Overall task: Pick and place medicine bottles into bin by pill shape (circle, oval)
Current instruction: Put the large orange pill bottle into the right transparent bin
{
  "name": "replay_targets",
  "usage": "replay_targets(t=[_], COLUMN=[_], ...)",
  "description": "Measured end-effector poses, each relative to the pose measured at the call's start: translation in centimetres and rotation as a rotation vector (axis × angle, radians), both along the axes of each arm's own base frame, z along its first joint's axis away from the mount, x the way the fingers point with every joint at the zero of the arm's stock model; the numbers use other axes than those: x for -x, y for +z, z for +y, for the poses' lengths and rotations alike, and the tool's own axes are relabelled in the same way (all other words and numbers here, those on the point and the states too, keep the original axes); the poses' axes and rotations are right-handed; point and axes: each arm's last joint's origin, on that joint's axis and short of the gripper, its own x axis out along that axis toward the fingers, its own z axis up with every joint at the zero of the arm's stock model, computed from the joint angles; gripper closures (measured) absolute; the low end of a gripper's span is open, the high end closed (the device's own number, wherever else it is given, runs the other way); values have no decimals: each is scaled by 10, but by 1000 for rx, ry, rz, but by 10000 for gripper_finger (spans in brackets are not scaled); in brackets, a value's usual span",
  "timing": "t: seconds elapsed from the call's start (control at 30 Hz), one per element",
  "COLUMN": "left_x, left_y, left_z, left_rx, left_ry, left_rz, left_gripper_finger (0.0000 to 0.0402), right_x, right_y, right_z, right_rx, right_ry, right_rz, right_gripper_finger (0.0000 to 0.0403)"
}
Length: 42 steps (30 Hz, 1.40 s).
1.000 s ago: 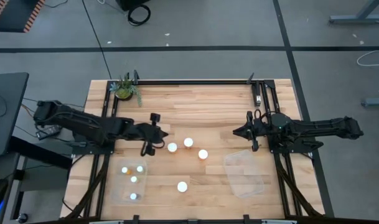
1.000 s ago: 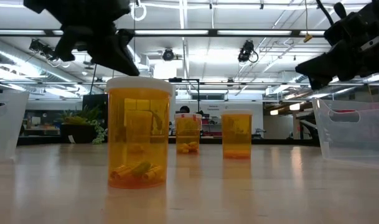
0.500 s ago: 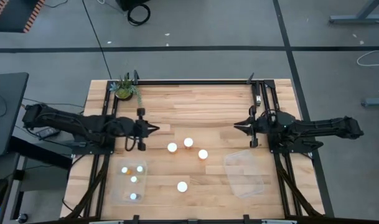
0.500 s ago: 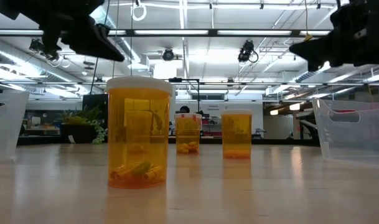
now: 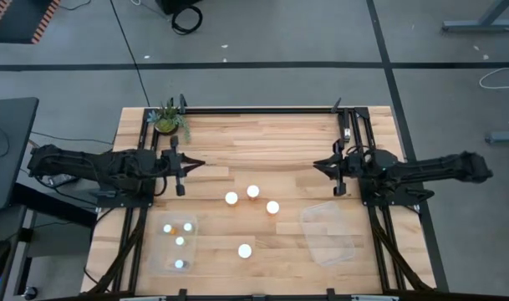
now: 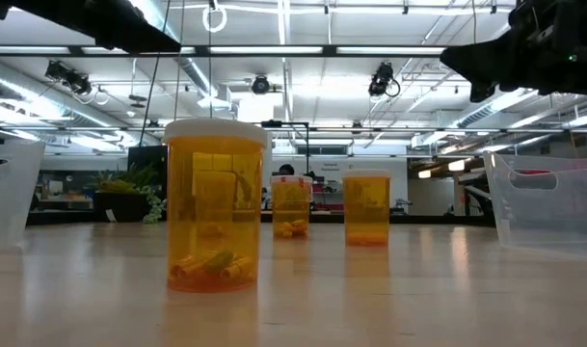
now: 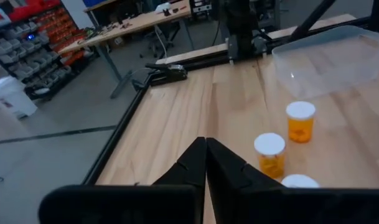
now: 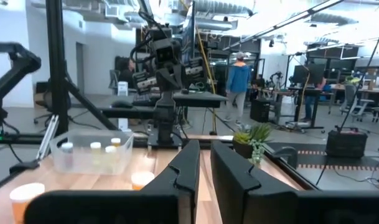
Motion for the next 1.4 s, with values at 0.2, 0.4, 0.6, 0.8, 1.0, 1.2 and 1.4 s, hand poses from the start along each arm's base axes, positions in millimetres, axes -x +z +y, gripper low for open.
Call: replay_targets(t=[0.2, 0.4, 0.6, 0.8, 1.0, 1.2, 1.4], left_x=[-5, 0, 8, 19, 27, 36, 45], left_y=[-26, -36, -32, -35, -58, -68, -74], left_z=[-1, -1, -2, 0, 1, 1, -4], left_rx=[28, 34, 25, 48, 74, 80, 89], left_ry=[-8, 1, -16, -10, -3, -14, -83], left_rz=[-42, -69, -98, -76, -63, -89, -150], left_gripper_finger=[384, 390, 380, 388, 387, 384, 389], right_x=[-10, -36, -78, -117, -149, -174, -195], right_y=[-6, 7, 30, 48, 51, 55, 49], right_z=[-1, -2, -6, -8, -1, 11, 26], right_rx=[-68, -142, -103, -144, -158, -153, -201], right_ry=[12, 17, -30, -41, -21, 15, 33], right_rz=[43, 126, 297, 419, 570, 650, 780], right_gripper_finger=[356, 356, 356, 356, 356, 356, 356])
